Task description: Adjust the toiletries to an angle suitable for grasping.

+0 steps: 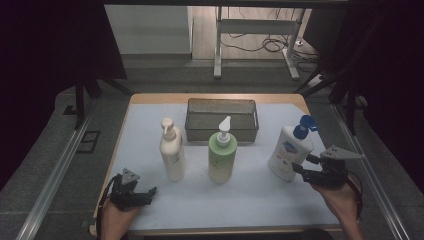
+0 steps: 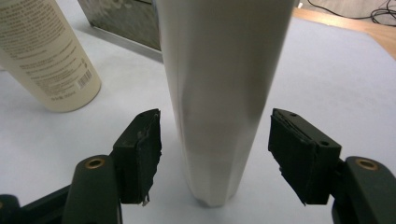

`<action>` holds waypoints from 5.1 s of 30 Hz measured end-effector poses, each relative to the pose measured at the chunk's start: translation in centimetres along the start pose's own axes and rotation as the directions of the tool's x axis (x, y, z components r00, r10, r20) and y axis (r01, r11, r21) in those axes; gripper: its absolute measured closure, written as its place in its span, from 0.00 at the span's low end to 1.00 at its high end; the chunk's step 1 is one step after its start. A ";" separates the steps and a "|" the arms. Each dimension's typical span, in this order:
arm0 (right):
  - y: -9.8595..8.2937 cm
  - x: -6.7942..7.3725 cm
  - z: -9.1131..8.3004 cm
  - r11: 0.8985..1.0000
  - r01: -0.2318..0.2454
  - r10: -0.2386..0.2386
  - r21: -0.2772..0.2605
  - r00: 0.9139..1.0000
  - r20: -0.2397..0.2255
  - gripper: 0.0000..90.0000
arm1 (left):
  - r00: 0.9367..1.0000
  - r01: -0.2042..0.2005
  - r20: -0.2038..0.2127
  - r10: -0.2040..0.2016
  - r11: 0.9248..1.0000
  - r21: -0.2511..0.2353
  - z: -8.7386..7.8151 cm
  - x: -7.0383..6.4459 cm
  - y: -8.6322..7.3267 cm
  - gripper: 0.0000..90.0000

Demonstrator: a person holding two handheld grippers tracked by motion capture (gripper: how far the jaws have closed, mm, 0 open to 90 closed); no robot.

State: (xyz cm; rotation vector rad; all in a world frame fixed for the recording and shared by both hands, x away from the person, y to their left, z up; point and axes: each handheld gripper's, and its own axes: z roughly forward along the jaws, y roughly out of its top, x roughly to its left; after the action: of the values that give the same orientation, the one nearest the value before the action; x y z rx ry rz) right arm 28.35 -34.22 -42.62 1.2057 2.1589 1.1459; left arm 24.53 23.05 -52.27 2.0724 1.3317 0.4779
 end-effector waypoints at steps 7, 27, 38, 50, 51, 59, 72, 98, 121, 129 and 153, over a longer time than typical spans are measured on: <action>0.8 0.1 1.0 1.000 0.022 -0.022 -0.005 1.000 -0.011 0.37 | 1.000 -0.001 0.000 0.001 1.000 0.001 0.0 0.0 0.0 0.14; 2.3 0.2 3.2 1.000 0.016 -0.016 -0.017 1.000 0.002 0.40 | 1.000 -0.001 0.001 0.001 1.000 0.002 0.0 0.0 0.0 0.13; 2.2 0.7 3.2 1.000 0.011 -0.010 -0.029 0.999 0.036 0.44 | 1.000 -0.001 0.001 0.001 1.000 0.002 0.0 0.0 0.0 0.13; 3.3 1.2 2.7 1.000 0.001 -0.001 -0.026 1.000 0.017 0.46 | 1.000 0.001 0.001 -0.001 1.000 0.000 0.0 0.0 0.0 0.13; 3.6 1.3 2.6 1.000 0.004 -0.003 -0.030 1.000 0.015 0.46 | 1.000 0.002 0.001 -0.002 1.000 -0.001 0.0 0.0 0.0 0.13; 5.7 2.0 2.7 0.999 0.020 -0.020 -0.050 1.000 0.003 0.46 | 1.000 -0.005 0.001 0.005 1.000 0.002 0.0 0.1 0.0 0.13; 7.9 3.0 3.6 0.998 0.024 -0.027 -0.057 0.999 -0.042 0.46 | 1.000 -0.002 0.001 0.002 1.000 -0.001 0.0 0.0 0.0 0.13; 12.6 4.8 4.9 0.996 0.043 -0.050 -0.080 0.995 -0.085 0.46 | 1.000 -0.002 0.001 0.002 1.000 -0.001 0.0 0.0 0.0 0.13; 16.8 6.5 8.4 0.993 0.066 -0.074 -0.096 0.993 -0.088 0.46 | 1.000 -0.001 0.002 0.001 1.000 0.001 0.0 0.0 0.0 0.13; 17.9 6.9 9.9 0.993 0.066 -0.074 -0.101 0.994 -0.076 0.46 | 1.000 -0.001 0.002 0.001 1.000 0.001 0.0 0.0 0.0 0.13; 21.5 7.6 14.7 0.992 0.049 -0.054 -0.116 0.998 -0.044 0.46 | 1.000 -0.001 0.005 0.001 1.000 0.001 0.0 0.1 0.1 0.13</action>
State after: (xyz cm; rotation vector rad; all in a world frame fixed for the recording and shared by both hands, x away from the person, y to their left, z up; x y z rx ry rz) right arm 44.91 -14.89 -33.22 1.0777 2.1130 1.2698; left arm 24.61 23.09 -52.26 2.0739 1.3291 0.4724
